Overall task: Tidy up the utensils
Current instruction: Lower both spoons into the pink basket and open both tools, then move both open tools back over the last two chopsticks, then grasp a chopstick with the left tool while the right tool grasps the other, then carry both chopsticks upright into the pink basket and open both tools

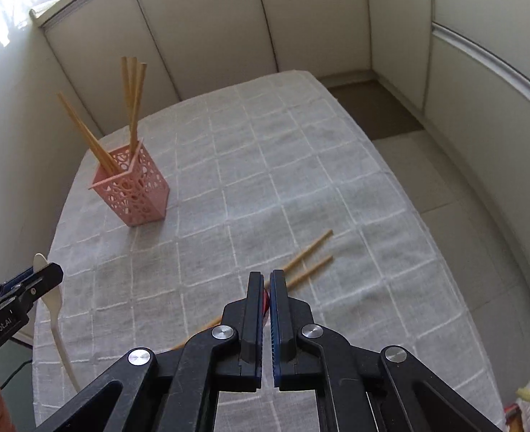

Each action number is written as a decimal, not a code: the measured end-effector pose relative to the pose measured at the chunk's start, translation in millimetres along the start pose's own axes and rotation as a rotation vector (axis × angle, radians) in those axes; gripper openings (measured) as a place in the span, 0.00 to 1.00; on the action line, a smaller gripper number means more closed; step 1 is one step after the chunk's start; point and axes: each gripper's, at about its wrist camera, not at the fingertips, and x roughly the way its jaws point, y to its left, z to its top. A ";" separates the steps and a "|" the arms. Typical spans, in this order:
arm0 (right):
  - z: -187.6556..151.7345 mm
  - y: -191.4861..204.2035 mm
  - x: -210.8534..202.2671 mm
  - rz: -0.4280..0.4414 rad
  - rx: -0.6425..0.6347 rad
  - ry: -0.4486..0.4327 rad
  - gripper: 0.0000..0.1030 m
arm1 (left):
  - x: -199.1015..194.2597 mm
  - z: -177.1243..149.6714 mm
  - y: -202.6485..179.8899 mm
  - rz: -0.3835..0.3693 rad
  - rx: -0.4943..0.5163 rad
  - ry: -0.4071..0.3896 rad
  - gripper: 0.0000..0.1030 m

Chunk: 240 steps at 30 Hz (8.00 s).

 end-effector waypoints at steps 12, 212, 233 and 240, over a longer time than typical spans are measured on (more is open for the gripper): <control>49.1 44.2 -9.9 0.096 -0.099 -0.105 0.02 | -41.4 34.0 14.2 -0.029 -0.108 -0.232 0.34; 79.5 46.3 -13.8 0.160 -0.136 -0.147 0.05 | -81.5 59.8 33.4 0.113 -0.157 -0.322 0.06; 160.0 108.0 -28.7 0.350 -0.103 -0.360 0.05 | -64.0 119.9 20.1 0.096 -0.106 -0.533 0.06; 170.1 110.8 17.6 0.380 -0.074 -0.335 0.05 | -26.5 126.6 25.5 0.136 -0.066 -0.487 0.06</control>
